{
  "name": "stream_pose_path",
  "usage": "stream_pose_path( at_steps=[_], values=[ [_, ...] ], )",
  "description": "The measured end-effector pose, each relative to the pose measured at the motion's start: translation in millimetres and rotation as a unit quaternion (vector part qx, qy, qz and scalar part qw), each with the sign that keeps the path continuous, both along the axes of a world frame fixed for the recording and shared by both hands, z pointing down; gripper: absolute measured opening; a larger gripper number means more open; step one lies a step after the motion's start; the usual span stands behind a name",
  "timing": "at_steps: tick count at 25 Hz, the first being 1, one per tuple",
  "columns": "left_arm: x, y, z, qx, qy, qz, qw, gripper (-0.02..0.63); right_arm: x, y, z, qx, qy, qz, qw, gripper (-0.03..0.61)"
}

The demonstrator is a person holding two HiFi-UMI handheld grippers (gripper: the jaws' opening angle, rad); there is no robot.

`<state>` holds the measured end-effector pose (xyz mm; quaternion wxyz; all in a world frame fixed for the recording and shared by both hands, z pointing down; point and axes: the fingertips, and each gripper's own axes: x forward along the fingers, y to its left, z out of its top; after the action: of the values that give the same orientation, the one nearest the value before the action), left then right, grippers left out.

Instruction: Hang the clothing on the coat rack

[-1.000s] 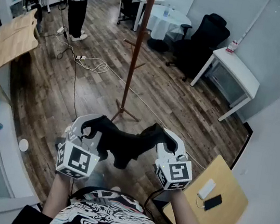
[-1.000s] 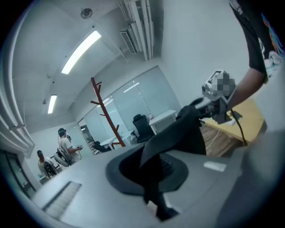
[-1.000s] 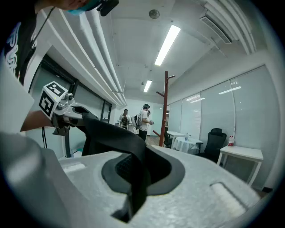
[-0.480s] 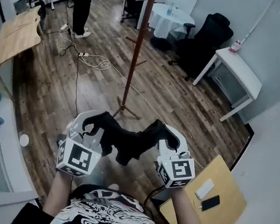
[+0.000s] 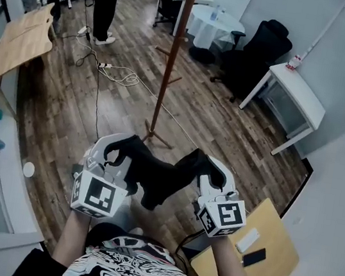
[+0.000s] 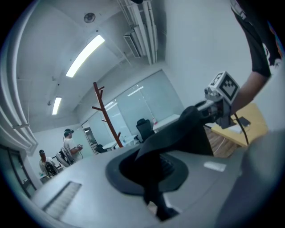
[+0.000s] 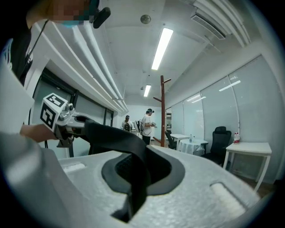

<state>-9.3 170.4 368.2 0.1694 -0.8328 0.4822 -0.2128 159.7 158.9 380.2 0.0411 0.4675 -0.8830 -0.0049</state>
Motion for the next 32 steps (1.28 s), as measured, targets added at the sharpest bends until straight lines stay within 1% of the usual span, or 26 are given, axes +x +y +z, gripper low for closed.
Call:
stream_pose_path(
  at_steps=[3, 5, 7, 8, 11, 12, 15, 26, 29, 32],
  values=[
    [3.3, -17.0, -2.4, -0.002, 0.027, 0.013, 0.9995, -0.002, 0.0, -15.3, -6.8, -0.003, -0.024, -0.006, 1.000, 0.011],
    [5.0, -30.8, -6.9, 0.004, 0.031, 0.027, 0.9992, -0.002, -2.2, -29.0, -6.7, 0.000, -0.024, -0.005, 1.000, 0.011],
    [2.6, -47.9, -3.2, 0.004, 0.028, 0.031, 0.9991, -0.002, -4.4, -45.9, -5.9, -0.002, -0.027, -0.003, 1.000, 0.011],
    [0.9, -58.4, -1.4, 0.001, 0.036, 0.030, 0.9989, -0.002, -5.4, -55.6, -6.5, -0.003, -0.029, -0.002, 1.000, 0.011],
    [-4.4, -92.2, 0.6, -0.025, 0.089, 0.017, 0.9956, -0.002, -8.1, -87.8, -8.4, 0.002, -0.019, 0.002, 1.000, 0.011],
    [-6.1, -103.9, 0.3, -0.029, 0.094, 0.016, 0.9950, -0.002, -8.0, -99.6, -8.8, 0.003, -0.016, 0.005, 1.000, 0.011],
    [-10.3, -137.3, -4.2, -0.026, 0.089, 0.022, 0.9954, -0.002, -6.6, -132.7, -12.2, -0.001, -0.020, 0.014, 1.000, 0.011],
    [-25.6, -240.5, -22.6, -0.004, 0.094, 0.046, 0.9945, -0.002, -18.4, -235.3, -20.8, 0.012, -0.009, 0.034, 0.999, 0.011],
    [-31.6, -260.1, -26.4, 0.000, 0.089, 0.056, 0.9945, -0.002, -23.3, -256.9, -19.1, 0.010, -0.009, 0.039, 0.999, 0.011],
    [-38.4, -277.4, -32.4, 0.003, 0.095, 0.054, 0.9940, -0.002, -29.9, -273.6, -24.6, 0.015, -0.013, 0.038, 0.999, 0.011]
  ],
)
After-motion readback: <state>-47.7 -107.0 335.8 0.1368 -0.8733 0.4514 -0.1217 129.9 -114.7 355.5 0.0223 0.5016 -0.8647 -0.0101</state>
